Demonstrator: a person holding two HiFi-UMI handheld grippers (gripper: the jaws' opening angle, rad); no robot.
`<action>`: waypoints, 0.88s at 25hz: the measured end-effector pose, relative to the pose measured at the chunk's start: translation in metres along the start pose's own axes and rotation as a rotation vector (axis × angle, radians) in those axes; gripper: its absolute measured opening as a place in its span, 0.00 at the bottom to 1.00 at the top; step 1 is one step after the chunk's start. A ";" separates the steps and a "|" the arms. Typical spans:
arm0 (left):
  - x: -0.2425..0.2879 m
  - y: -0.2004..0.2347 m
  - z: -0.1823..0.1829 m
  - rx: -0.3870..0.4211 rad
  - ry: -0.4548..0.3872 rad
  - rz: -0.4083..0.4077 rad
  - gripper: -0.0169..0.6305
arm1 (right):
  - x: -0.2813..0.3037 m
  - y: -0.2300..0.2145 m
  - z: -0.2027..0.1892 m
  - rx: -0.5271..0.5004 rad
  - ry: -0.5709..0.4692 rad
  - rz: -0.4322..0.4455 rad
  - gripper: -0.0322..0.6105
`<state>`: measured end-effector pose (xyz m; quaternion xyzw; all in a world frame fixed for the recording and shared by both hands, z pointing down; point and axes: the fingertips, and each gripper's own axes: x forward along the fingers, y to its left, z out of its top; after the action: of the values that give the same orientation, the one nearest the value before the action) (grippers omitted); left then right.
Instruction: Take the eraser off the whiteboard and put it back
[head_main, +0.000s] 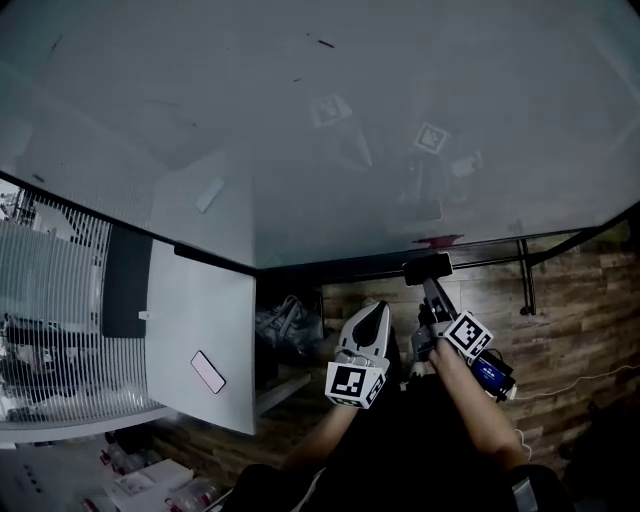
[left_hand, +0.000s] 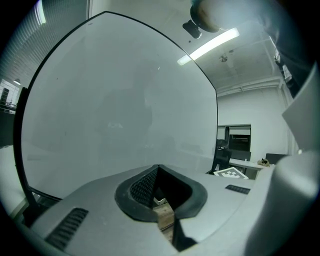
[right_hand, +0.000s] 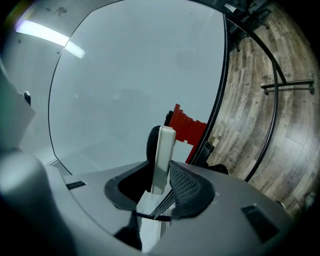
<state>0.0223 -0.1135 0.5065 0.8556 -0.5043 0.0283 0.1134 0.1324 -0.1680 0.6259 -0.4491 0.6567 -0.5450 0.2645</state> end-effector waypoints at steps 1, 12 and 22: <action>-0.002 -0.002 0.002 0.003 -0.005 0.002 0.04 | -0.003 0.002 0.000 -0.008 0.002 0.003 0.26; -0.025 -0.021 0.023 0.043 -0.060 0.068 0.04 | -0.035 0.037 0.013 -0.149 0.004 0.066 0.26; -0.062 -0.052 0.033 0.054 -0.052 0.111 0.04 | -0.077 0.072 -0.002 -0.335 0.062 0.113 0.26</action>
<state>0.0350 -0.0432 0.4560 0.8296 -0.5526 0.0260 0.0753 0.1444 -0.0994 0.5466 -0.4322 0.7703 -0.4261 0.1956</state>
